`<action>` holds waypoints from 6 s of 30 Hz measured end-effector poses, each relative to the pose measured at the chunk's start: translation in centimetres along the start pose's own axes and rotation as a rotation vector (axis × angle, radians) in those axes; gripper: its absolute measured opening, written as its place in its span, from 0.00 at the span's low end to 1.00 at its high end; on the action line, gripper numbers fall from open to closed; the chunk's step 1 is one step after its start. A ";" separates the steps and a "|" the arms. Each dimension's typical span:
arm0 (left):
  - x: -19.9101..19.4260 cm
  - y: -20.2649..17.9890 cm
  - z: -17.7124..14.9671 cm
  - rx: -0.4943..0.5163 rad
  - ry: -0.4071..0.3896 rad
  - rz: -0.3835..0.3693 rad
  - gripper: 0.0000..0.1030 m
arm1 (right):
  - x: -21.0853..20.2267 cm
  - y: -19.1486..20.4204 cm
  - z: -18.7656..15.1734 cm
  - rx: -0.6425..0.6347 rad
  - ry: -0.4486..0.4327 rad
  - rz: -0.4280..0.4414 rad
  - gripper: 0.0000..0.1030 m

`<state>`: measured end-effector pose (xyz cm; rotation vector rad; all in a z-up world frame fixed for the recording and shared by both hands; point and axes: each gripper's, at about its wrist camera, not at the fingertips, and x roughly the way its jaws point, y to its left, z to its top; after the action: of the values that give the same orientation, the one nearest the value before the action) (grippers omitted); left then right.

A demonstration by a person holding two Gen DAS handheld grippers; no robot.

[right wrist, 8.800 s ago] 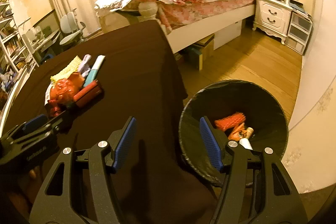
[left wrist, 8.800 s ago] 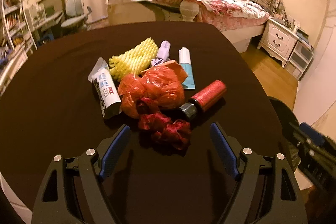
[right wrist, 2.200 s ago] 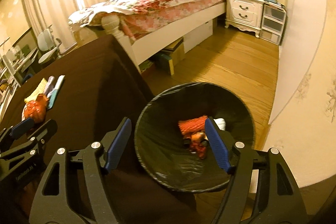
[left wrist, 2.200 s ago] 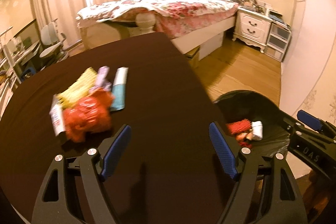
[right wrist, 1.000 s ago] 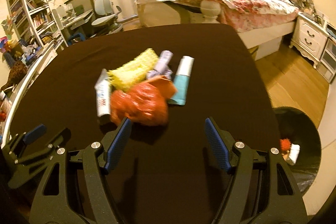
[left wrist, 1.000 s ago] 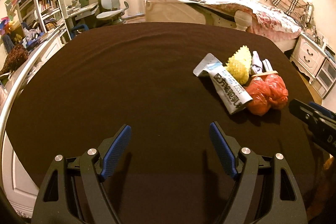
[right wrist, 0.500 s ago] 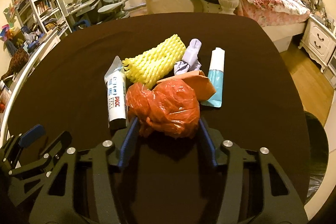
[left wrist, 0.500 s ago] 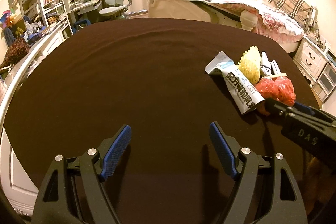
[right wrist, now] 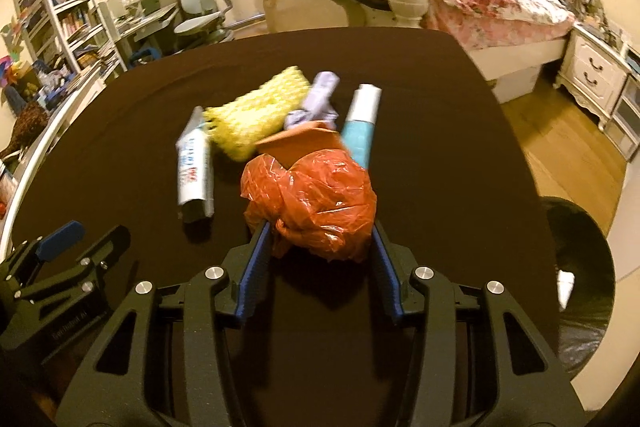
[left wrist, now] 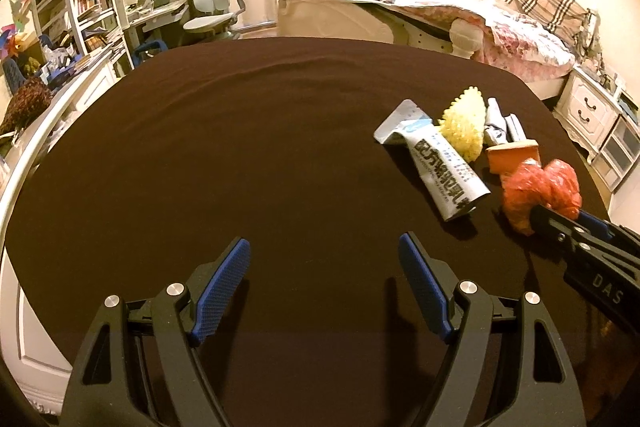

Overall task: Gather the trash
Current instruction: 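Grasp the orange plastic bag with the right gripper, then grasp the white printed tube with the left gripper while the right holds the bag, then carry the bag and tube over the bin and open both grippers, then move both tools back toward the remaining trash on the table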

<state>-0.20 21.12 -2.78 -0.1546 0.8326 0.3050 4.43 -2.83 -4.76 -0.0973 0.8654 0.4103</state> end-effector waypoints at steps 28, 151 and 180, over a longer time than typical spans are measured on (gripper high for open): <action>1.9 -5.9 2.9 0.045 -0.027 -0.043 0.74 | 0.1 -4.5 0.4 0.087 -0.015 -0.061 0.46; -2.7 -31.2 -1.8 0.469 -0.068 -0.350 0.68 | -7.2 -27.1 -7.5 0.484 -0.109 -0.362 0.64; -0.7 -13.2 -0.1 0.233 -0.045 -0.086 0.70 | -3.4 -12.4 -0.5 0.225 -0.091 -0.143 0.66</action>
<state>3.62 8.48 -2.13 0.0341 0.8085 0.1288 6.95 -15.43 -3.49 0.0665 0.8044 0.1802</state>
